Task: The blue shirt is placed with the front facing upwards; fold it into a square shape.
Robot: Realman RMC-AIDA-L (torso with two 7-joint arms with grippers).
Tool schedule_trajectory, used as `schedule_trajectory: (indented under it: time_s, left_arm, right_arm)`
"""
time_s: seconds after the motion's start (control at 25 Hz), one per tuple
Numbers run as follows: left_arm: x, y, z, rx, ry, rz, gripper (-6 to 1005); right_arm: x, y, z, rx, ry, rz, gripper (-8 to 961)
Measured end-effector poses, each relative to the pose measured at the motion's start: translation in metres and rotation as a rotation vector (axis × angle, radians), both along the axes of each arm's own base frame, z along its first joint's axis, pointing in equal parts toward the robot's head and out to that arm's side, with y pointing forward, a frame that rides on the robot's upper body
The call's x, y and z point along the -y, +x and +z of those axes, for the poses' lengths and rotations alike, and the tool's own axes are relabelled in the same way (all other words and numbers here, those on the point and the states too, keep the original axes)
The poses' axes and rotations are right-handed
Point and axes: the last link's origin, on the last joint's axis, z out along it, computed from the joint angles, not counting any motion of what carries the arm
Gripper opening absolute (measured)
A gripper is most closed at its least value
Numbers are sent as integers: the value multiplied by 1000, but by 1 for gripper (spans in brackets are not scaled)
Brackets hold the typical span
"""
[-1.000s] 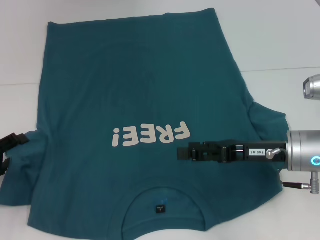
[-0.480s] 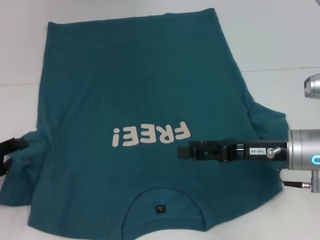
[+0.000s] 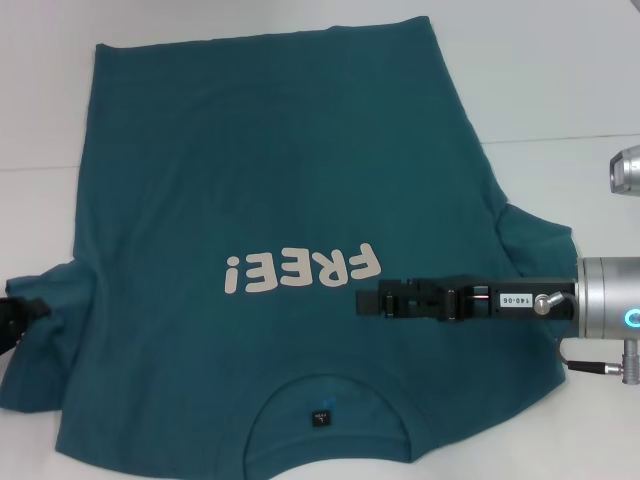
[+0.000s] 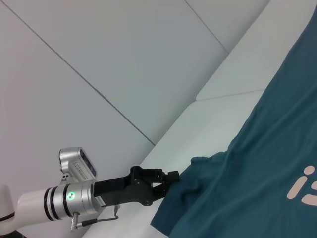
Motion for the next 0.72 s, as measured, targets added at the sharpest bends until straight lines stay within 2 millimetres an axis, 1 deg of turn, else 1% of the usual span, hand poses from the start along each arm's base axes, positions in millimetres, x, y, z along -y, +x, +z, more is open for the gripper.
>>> schedule_trajectory:
  time_s: [0.24,0.4,0.64,0.72]
  left_arm:
    - [0,0,0,1,-1,1,214]
    - [0,0,0,6,1,1,3]
    - [1,3,2,30,2,-13,-2]
    - [2,4,6,50,14,-23,-2]
  right_arm:
    - [0,0,0,-2,-2,0,930]
    - [1,0,0,-2,-3,0,930]
    - [1,0,0,-2,-4,-1,930]
    - [0,0,0,-3,-4,-2,930]
